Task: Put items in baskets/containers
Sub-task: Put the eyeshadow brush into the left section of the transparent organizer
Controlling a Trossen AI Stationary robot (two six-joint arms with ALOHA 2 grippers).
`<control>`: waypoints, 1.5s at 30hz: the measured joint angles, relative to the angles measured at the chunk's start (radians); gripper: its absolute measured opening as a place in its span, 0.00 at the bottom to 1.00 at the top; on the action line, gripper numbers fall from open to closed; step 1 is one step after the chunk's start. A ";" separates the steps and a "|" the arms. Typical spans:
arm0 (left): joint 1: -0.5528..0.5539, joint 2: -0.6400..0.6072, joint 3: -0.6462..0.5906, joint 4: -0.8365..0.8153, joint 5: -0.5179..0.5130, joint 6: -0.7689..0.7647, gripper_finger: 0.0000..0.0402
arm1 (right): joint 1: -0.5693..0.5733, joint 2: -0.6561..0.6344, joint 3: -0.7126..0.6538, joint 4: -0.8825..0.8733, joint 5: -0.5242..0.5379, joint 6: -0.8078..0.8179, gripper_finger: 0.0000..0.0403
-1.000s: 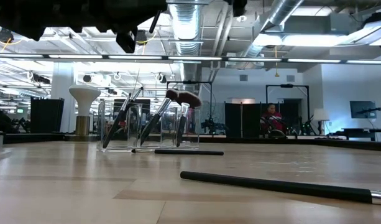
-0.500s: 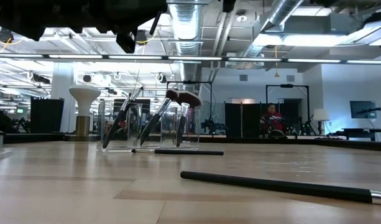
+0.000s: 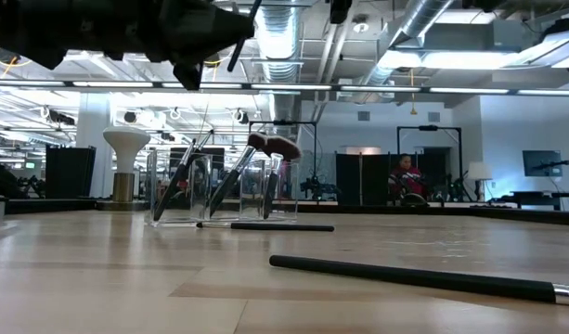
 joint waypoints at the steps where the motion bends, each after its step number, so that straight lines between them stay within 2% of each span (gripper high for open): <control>1: -0.005 0.000 0.000 0.005 0.000 0.008 0.03 | 0.000 0.000 0.000 -0.001 0.000 0.000 0.26; 15: -0.010 0.000 0.000 0.013 0.000 0.037 0.04 | 0.008 0.000 0.000 0.004 0.000 0.027 0.24; 18: -0.010 0.000 0.000 0.013 0.000 0.037 0.03 | 0.008 0.000 0.000 0.004 0.001 0.027 0.18; 23: -0.010 0.000 0.000 0.012 0.002 0.037 0.04 | 0.008 0.000 0.000 -0.002 0.004 0.018 0.03; 38: -0.010 0.000 0.000 0.004 0.001 0.028 0.06 | 0.008 0.000 0.000 -0.013 0.003 0.003 0.01; 45: -0.008 -0.004 0.001 0.010 0.000 0.025 0.15 | 0.008 0.000 0.000 -0.058 0.019 -0.001 0.00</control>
